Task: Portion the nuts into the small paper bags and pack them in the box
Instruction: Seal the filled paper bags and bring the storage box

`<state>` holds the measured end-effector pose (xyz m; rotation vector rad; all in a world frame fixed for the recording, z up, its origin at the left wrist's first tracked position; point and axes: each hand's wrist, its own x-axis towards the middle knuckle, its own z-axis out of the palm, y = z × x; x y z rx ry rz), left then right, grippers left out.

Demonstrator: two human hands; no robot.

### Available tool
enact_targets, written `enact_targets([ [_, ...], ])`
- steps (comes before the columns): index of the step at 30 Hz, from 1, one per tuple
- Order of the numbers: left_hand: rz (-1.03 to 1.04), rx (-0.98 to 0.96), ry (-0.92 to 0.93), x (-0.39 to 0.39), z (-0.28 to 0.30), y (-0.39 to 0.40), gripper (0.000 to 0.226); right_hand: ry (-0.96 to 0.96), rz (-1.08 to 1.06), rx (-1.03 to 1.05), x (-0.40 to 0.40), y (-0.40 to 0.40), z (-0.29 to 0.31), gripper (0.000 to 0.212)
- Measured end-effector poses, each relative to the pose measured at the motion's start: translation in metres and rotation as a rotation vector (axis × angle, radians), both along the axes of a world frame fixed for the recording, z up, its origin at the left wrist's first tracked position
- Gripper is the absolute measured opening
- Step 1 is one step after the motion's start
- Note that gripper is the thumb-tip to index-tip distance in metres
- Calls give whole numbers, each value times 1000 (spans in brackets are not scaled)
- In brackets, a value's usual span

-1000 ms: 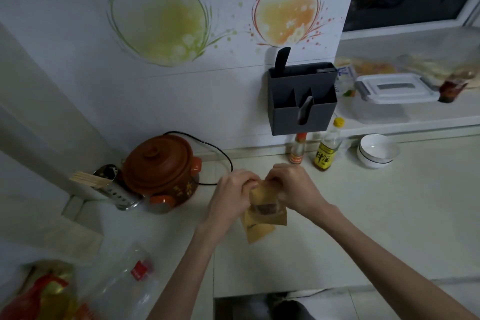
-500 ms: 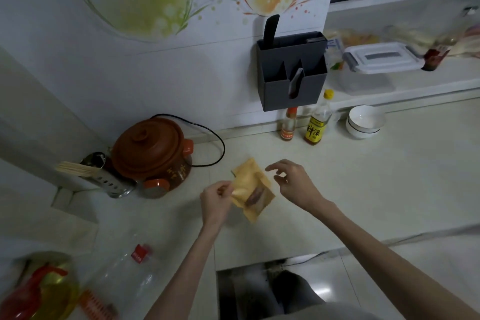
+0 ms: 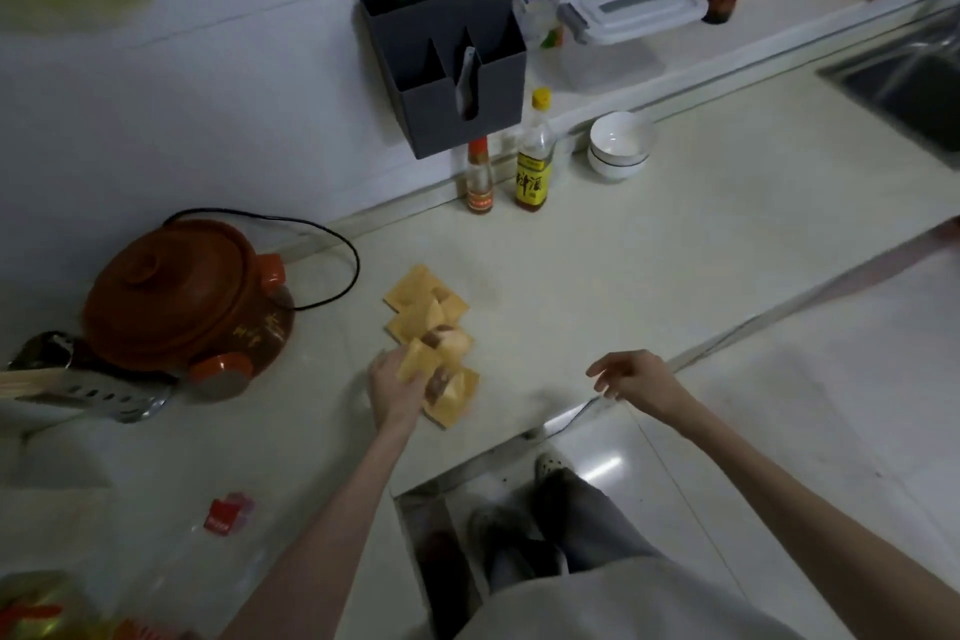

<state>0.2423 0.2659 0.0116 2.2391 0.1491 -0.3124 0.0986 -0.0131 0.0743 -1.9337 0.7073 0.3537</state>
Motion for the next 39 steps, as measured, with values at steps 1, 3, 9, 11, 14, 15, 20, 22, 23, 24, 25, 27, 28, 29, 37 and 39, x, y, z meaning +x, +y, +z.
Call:
enact_targets([
  [1,-88,44,5,0,1,-13,33,6,-66,67,-9,-5,-2,37],
  [3,-234,-12,55,-7,6,-44,29,14,-212,181,-29,-16,-6,33],
  [9,-505,-165,213,-50,7,-119,7,56,-590,308,-122,-53,-28,27],
  [11,-605,-153,290,-67,3,-139,21,92,-704,316,-159,-63,-38,27],
  [14,-717,-167,335,-91,1,-178,33,160,-870,357,-215,-76,-56,27],
  [15,-746,-160,337,-98,1,-192,30,176,-930,380,-234,-79,-63,28],
  [20,-870,-59,359,-121,2,-263,20,234,-1178,473,-316,-89,-92,34],
  [22,-898,-28,359,-130,3,-292,20,259,-1245,514,-344,-88,-105,34],
  [23,-910,-15,362,-134,3,-308,20,273,-1274,536,-356,-87,-112,34],
  [24,-925,3,367,-138,3,-323,20,291,-1300,557,-367,-86,-119,34],
  [25,-941,23,376,-142,1,-339,21,311,-1324,574,-377,-85,-124,34],
  [27,-970,48,398,-150,-5,-367,21,348,-1359,593,-394,-86,-132,30],
  [28,-979,53,406,-153,-8,-380,21,361,-1363,598,-401,-89,-134,28],
  [29,-986,66,416,-156,-11,-392,21,370,-1361,598,-407,-93,-135,28],
  [37,-952,229,573,-173,-42,-456,20,276,-1423,546,-418,-202,-112,30],
  [39,-943,254,603,-170,-50,-483,20,221,-1459,517,-413,-246,-107,27],
])
